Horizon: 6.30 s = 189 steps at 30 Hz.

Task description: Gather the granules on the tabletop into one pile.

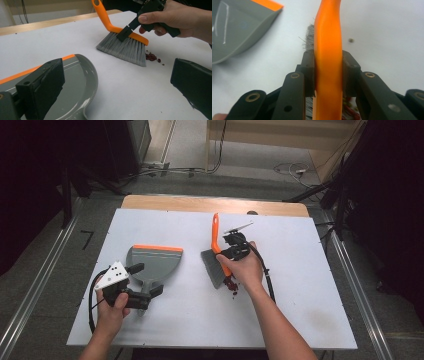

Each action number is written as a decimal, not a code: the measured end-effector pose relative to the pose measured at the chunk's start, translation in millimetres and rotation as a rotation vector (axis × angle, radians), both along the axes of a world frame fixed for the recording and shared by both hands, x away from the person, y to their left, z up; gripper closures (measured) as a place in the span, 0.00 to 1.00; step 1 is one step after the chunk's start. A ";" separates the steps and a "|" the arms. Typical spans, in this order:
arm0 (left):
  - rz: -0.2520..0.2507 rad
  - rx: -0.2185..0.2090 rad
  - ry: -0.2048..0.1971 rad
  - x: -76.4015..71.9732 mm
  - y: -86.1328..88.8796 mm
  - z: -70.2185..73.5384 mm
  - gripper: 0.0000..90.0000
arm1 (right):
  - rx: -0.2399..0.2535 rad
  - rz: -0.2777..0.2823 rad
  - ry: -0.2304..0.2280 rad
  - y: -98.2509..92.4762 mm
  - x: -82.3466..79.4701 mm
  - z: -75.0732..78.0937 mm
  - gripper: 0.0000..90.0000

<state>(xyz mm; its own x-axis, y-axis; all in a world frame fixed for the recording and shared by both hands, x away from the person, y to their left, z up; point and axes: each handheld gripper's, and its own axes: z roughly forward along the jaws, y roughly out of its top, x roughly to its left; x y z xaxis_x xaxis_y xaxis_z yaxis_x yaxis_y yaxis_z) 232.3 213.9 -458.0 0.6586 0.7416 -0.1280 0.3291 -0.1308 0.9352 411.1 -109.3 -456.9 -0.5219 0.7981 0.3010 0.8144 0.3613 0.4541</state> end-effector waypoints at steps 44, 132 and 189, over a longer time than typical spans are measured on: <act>0.027 -0.002 0.010 1.7 4.5 -2.1 0.00 | -0.167 0.711 -0.262 -47.8 -81.1 14.1 0.76; 0.005 0.036 0.033 5.3 -1.4 -8.5 0.00 | -0.027 0.231 -0.226 28.2 9.2 28.8 0.75; -0.003 0.031 0.031 5.4 -3.7 -8.0 0.00 | -0.008 -0.191 -0.158 -49.5 1.8 25.2 0.76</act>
